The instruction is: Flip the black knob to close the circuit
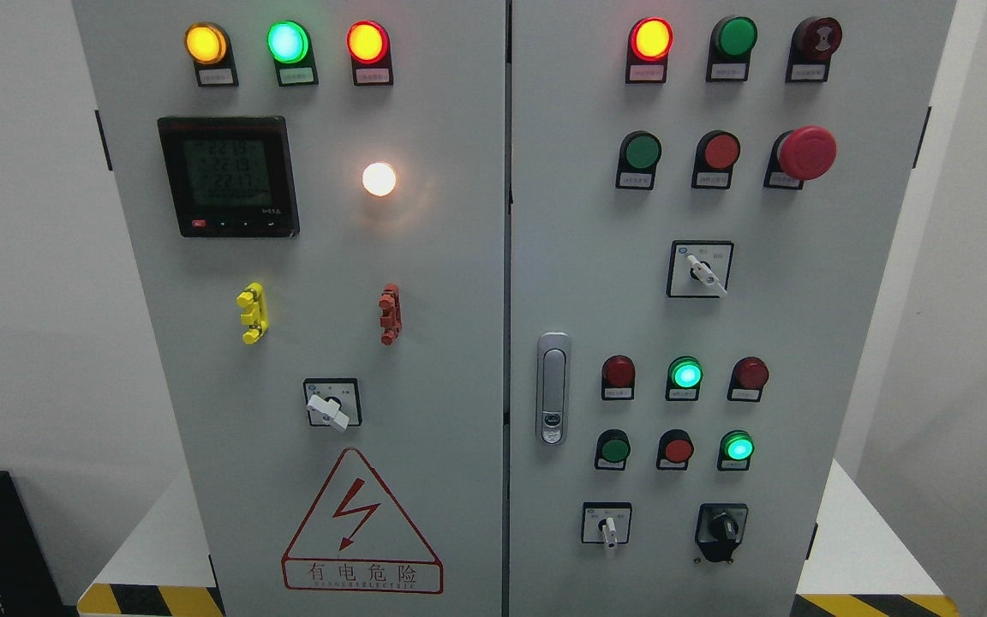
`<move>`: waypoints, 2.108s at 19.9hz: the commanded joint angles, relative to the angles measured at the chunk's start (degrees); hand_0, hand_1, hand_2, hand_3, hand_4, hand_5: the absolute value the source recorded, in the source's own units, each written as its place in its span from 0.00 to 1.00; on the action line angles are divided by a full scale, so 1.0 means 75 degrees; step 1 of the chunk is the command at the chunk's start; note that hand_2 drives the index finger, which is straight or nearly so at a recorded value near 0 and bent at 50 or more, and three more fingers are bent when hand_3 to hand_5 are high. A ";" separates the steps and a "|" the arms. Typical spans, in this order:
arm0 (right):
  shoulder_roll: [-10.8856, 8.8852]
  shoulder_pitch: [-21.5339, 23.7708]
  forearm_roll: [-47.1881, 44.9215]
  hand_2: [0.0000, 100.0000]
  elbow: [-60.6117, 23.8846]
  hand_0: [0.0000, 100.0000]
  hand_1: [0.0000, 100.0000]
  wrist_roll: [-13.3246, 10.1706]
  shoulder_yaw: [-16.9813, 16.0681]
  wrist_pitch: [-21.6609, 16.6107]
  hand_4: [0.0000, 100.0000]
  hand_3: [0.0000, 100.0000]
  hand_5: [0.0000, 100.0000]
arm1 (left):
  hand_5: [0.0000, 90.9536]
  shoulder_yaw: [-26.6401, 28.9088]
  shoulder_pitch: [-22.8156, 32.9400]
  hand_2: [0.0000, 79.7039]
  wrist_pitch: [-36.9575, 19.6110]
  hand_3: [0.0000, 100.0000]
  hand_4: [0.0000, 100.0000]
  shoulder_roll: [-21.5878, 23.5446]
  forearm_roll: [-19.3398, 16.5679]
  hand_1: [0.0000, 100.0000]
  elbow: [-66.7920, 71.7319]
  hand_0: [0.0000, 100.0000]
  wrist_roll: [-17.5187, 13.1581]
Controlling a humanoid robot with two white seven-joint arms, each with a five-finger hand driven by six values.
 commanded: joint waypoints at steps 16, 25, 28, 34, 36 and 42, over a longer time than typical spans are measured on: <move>0.0061 -0.1005 0.1283 0.82 0.0350 0.00 0.02 0.0211 -0.0461 0.0654 0.80 0.99 0.81 | 0.00 -0.0164 0.0000 0.00 -0.0002 0.00 0.00 0.0000 -0.0164 0.56 0.0164 0.12 -0.0001; 0.0108 -0.1180 0.1505 0.81 0.0361 0.00 0.04 0.0399 -0.0555 0.0819 0.80 0.99 0.81 | 0.00 -0.0164 0.0000 0.00 -0.0002 0.00 0.00 0.0000 -0.0164 0.56 0.0164 0.12 -0.0001; 0.0108 -0.1239 0.1553 0.81 0.0408 0.00 0.04 0.0410 -0.0567 0.0819 0.80 0.99 0.81 | 0.00 -0.0164 0.0000 0.00 -0.0002 0.00 0.00 0.0000 -0.0164 0.56 0.0164 0.12 0.0011; 0.0120 -0.1368 0.1599 0.81 0.0514 0.00 0.04 0.0457 -0.0719 0.0819 0.80 0.99 0.81 | 0.00 -0.0164 0.0000 0.00 -0.0002 0.00 0.00 0.0000 -0.0164 0.56 0.0164 0.12 0.0011; 0.0120 -0.1415 0.1728 0.81 0.0549 0.00 0.04 0.0457 -0.0754 0.0819 0.80 0.99 0.81 | 0.00 -0.0164 0.0000 0.00 0.0009 0.00 0.00 0.0000 -0.0164 0.56 0.0164 0.12 -0.0001; 0.0120 -0.1439 0.1939 0.81 0.0584 0.00 0.04 0.0492 -0.0778 0.0807 0.80 0.99 0.81 | 0.00 -0.0164 0.0000 0.00 -0.0002 0.00 0.00 0.0000 -0.0164 0.56 0.0164 0.12 0.0011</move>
